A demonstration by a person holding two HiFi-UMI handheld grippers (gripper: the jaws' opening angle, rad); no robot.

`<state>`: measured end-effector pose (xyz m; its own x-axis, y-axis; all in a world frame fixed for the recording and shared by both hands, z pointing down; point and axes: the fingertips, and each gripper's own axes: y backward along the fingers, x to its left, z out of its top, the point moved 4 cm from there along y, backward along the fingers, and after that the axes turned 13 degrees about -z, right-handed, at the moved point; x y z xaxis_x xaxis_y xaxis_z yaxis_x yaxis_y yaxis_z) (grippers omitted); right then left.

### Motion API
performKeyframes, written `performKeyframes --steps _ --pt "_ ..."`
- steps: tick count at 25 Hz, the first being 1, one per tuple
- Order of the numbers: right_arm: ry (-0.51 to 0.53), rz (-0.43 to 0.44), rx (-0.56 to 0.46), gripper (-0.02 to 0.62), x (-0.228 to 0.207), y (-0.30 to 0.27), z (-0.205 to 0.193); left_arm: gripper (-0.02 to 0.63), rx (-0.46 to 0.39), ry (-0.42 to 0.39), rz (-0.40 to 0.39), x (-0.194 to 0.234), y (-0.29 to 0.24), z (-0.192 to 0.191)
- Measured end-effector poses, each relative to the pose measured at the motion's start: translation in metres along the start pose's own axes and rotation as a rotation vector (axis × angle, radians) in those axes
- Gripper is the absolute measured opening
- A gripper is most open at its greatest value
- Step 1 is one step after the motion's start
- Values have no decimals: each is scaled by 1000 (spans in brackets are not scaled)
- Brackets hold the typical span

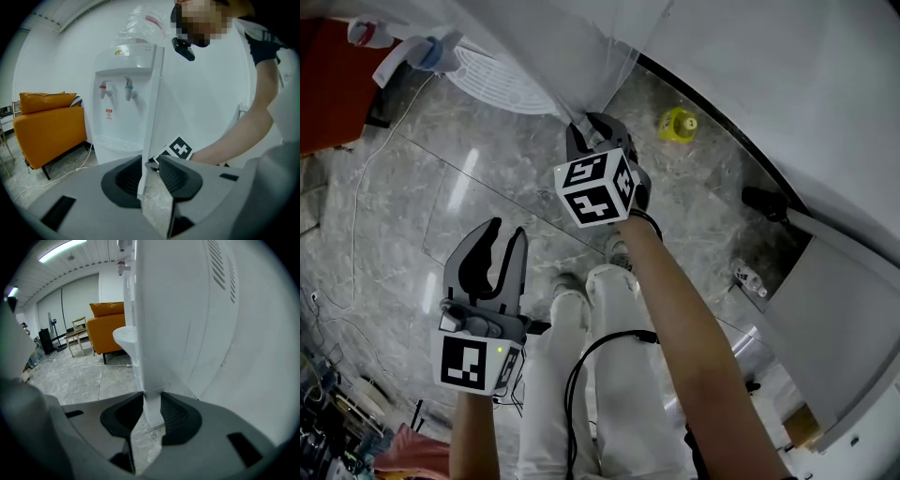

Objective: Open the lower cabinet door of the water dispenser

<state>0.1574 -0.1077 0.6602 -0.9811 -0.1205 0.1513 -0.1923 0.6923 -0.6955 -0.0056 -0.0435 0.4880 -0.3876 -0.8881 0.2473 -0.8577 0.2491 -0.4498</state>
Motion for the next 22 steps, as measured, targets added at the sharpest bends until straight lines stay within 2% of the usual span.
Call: performKeyframes --steps 22 --pt "-49 -55 35 87 5 3 1 110 -9 19 30 3 24 -8"
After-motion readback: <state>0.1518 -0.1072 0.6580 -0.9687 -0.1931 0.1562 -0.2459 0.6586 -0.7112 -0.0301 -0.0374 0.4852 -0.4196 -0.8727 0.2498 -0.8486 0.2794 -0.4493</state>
